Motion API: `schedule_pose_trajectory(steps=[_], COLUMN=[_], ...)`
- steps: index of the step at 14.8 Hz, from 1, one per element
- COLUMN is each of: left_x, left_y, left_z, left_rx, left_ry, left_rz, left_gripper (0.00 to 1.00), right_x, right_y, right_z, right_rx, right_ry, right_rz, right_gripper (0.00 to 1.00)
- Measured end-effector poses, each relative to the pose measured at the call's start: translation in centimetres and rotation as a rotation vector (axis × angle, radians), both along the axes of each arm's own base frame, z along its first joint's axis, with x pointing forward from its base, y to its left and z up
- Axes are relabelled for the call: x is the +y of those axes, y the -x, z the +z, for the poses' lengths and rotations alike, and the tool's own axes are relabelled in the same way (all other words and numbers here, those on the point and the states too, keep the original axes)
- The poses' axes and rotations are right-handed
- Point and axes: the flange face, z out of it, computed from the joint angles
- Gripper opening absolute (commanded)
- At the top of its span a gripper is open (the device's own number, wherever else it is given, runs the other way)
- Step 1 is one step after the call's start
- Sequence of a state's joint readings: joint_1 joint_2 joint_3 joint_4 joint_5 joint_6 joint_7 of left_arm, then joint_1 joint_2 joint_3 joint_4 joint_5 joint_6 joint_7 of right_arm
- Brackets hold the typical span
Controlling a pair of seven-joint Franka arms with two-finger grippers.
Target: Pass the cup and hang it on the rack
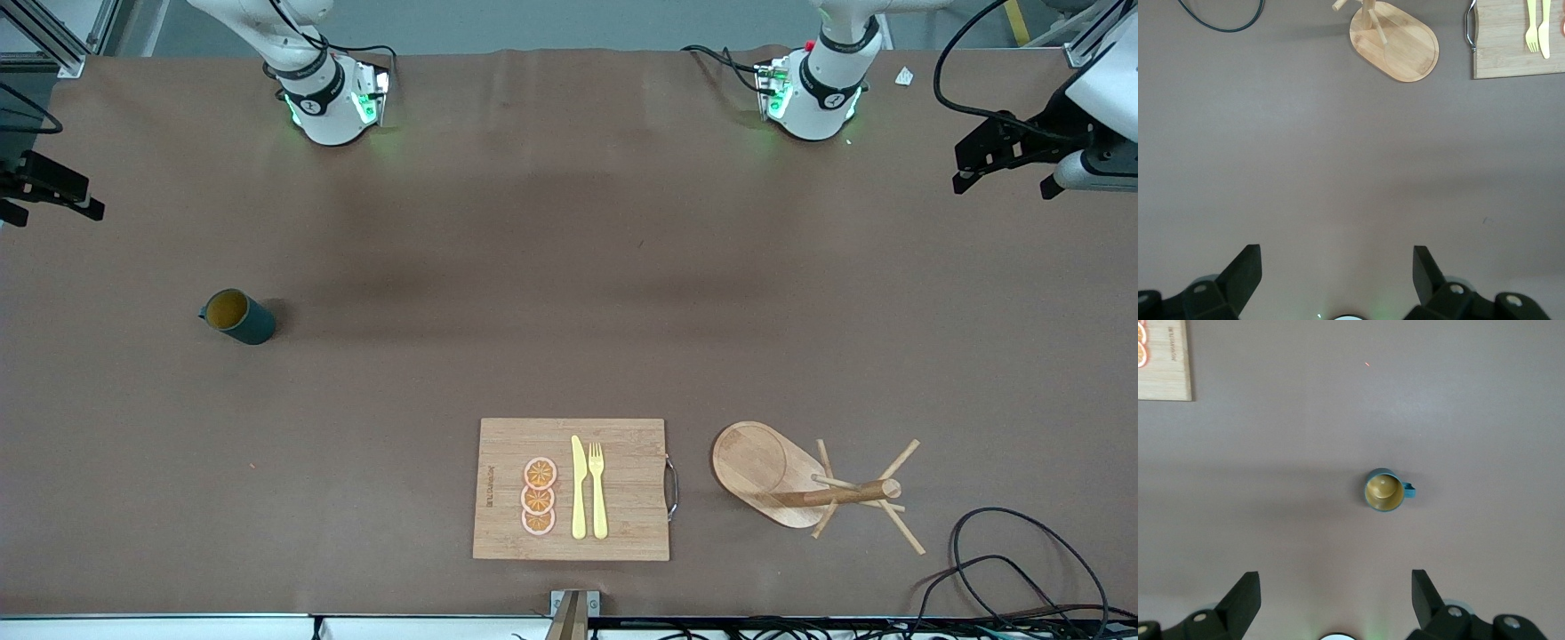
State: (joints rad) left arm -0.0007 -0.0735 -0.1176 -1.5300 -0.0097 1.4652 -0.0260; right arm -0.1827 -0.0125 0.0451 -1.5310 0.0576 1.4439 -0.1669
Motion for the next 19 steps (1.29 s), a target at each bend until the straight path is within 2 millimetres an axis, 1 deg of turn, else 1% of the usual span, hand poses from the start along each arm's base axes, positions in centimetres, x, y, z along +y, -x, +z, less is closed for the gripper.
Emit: schedule_pose_trajectory(steps=[3, 4, 6, 9, 13, 15, 17, 19], left_x=[0.0, 0.0, 0.0, -0.1, -0.5, -0.7, -1.0, -1.3], left_y=[-0.2, -0.4, -0.8, -1.6, -2.2, -2.2, -2.2, -2.2], left_z=[-0.4, -0.6, -1.2, -1.9, -2.7, -2.8, -2.6, -2.5], left_rx=[0.008, 0.013, 0.021, 0.034, 0.046, 0.045, 0.041, 0.038], left_ry=[0.0, 0.0, 0.0, 0.002, 0.002, 0.003, 0.003, 0.003], left_rz=[0.0, 0.0, 0.0, -0.001, -0.009, -0.012, -0.018, -0.022], left_gripper=[1.0, 1.0, 1.0, 1.0, 1.0, 1.0, 1.0, 1.0], right_x=[0.0, 0.0, -0.1, -0.9, -0.7, -0.3, 0.5, 1.2], right_y=[0.0, 0.0, 0.1, 0.1, 0.8, 0.9, 0.8, 0.8], right_z=[-0.2, -0.5, -2.1, -4.5, -6.9, -9.0, -10.9, -11.6], right_rx=[0.007, 0.016, 0.047, 0.047, 0.041, 0.021, 0.017, 0.02], right_ry=[0.02, 0.021, 0.018, 0.018, 0.021, 0.021, 0.013, 0.011], right_rz=[0.003, 0.004, 0.001, -0.015, -0.017, -0.015, -0.004, 0.007], right_gripper=[1.0, 1.0, 1.0, 1.0, 1.0, 1.0, 1.0, 1.0])
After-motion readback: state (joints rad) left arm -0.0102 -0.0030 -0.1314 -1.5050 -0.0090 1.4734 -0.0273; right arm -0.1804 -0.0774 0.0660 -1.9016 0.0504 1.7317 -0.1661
